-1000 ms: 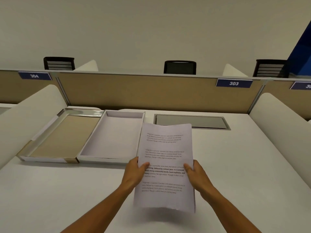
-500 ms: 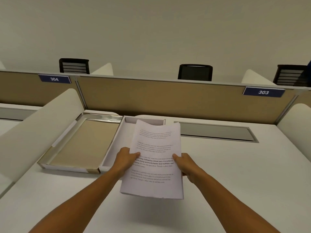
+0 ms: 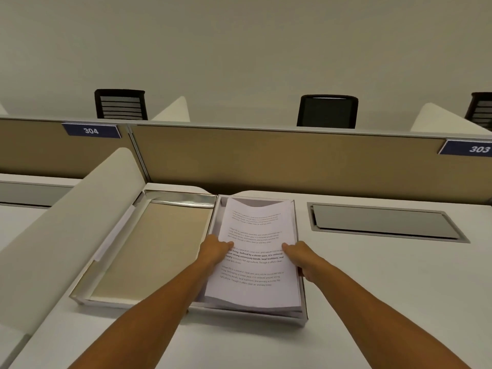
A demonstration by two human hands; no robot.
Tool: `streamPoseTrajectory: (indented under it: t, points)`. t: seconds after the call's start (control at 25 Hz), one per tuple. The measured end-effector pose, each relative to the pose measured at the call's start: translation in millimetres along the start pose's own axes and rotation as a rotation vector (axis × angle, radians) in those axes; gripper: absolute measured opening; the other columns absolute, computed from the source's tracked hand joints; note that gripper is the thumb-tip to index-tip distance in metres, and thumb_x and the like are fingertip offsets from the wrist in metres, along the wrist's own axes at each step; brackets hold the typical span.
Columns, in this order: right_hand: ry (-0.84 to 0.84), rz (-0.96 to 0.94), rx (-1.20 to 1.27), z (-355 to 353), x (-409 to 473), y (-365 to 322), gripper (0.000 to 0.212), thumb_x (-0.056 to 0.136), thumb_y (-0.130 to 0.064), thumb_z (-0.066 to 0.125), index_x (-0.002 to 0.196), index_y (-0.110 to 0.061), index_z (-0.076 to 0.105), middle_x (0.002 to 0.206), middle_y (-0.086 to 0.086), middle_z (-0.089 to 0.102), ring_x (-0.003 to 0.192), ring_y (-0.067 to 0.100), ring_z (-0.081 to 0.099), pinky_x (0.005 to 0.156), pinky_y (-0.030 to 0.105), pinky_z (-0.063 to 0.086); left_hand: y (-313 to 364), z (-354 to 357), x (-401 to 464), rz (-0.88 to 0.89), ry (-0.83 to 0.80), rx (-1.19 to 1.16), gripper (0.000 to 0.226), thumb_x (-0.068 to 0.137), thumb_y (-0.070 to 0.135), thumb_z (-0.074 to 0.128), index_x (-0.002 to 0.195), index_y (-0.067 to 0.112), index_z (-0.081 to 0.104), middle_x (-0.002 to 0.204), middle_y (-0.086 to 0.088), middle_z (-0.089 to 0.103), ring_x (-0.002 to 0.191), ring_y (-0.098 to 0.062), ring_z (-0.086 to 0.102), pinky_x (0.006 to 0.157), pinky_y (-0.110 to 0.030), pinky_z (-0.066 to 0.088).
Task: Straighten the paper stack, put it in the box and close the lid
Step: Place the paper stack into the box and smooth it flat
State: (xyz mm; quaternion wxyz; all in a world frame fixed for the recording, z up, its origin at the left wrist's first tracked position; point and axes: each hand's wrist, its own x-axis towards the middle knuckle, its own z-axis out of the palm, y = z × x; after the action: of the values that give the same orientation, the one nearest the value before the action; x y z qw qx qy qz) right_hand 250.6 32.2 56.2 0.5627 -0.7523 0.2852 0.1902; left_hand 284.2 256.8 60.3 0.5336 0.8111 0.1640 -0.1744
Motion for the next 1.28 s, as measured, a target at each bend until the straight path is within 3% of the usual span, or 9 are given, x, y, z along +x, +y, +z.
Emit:
streamPoseTrajectory:
  t: [0.08,0.24,0.36,0.6,0.76,0.92,1.0,1.16,1.28]
  points:
    - [-0.009,0.028,0.001,5,15,-6,0.050,0.103,-0.028,0.044,0.145,-0.002,0.038,0.140,0.014,0.054,0.118,0.030,0.056,0.092,0.033,0.046,-1,1,17,-0.024,-0.015,0.015,0.036,0.092,0.018,0.064,0.122,0.000,0.060,0.116,-0.018,0.070,0.099,-0.034,0.070,0.090,-0.047,0.057]
    - [-0.002,0.064,-0.007,16,39,-7,0.048,0.103,-0.026,0.043,0.145,-0.002,0.039,0.141,0.015,0.054,0.122,0.032,0.055,0.101,0.037,0.045,-8,2,40,-0.059,-0.018,0.040,0.036,0.092,0.017,0.064,0.124,0.001,0.059,0.118,-0.018,0.069,0.099,-0.034,0.070,0.089,-0.047,0.058]
    - [0.011,0.078,-0.011,23,46,-8,0.047,0.104,-0.025,0.042,0.145,-0.003,0.039,0.141,0.015,0.053,0.123,0.031,0.054,0.094,0.034,0.044,-12,3,48,-0.072,-0.015,0.066,0.035,0.093,0.019,0.063,0.123,0.002,0.058,0.119,-0.017,0.068,0.101,-0.033,0.069,0.087,-0.043,0.058]
    - [0.045,0.092,-0.017,28,54,-10,0.042,0.104,-0.023,0.042,0.140,-0.001,0.043,0.134,0.016,0.056,0.100,0.026,0.055,0.085,0.032,0.046,-11,10,58,-0.080,0.019,0.049,0.034,0.094,0.017,0.061,0.124,0.001,0.057,0.119,-0.018,0.067,0.102,-0.033,0.068,0.082,-0.039,0.056]
    - [0.112,0.051,-0.087,31,58,-4,0.039,0.102,-0.021,0.043,0.132,0.003,0.048,0.125,0.020,0.059,0.107,0.032,0.059,0.095,0.039,0.050,-11,13,58,-0.056,0.038,0.089,0.028,0.093,0.012,0.057,0.119,0.001,0.060,0.112,-0.016,0.069,0.090,-0.029,0.066,0.072,-0.033,0.053]
    - [0.137,0.012,-0.050,34,53,-2,0.039,0.101,-0.028,0.044,0.129,-0.001,0.051,0.098,0.006,0.058,0.087,0.022,0.058,0.076,0.032,0.052,-12,14,51,-0.009,0.048,0.160,0.019,0.092,0.015,0.057,0.107,0.006,0.062,0.092,-0.006,0.065,0.069,-0.016,0.062,0.052,-0.024,0.048]
    - [0.131,0.006,-0.011,38,47,-2,0.044,0.100,-0.028,0.049,0.136,-0.003,0.045,0.105,0.006,0.063,0.088,0.020,0.061,0.066,0.026,0.051,-12,14,47,0.019,0.072,0.185,0.011,0.092,0.020,0.058,0.098,0.011,0.058,0.087,-0.002,0.062,0.061,-0.011,0.057,0.049,-0.021,0.045]
    - [0.156,0.000,-0.058,48,37,2,0.069,0.098,-0.026,0.053,0.152,-0.005,0.015,0.143,0.012,0.050,0.119,0.028,0.058,0.089,0.036,0.055,-10,13,43,0.036,0.102,0.223,0.014,0.092,0.024,0.059,0.085,0.013,0.056,0.070,0.005,0.058,0.058,-0.009,0.054,0.047,-0.021,0.042]
    - [0.164,0.027,-0.072,51,34,2,0.080,0.096,-0.023,0.056,0.154,-0.008,0.004,0.147,0.013,0.045,0.120,0.028,0.057,0.083,0.033,0.053,-9,13,42,0.016,0.110,0.186,0.020,0.092,0.024,0.058,0.075,0.014,0.054,0.067,0.005,0.055,0.056,-0.009,0.052,0.047,-0.021,0.041]
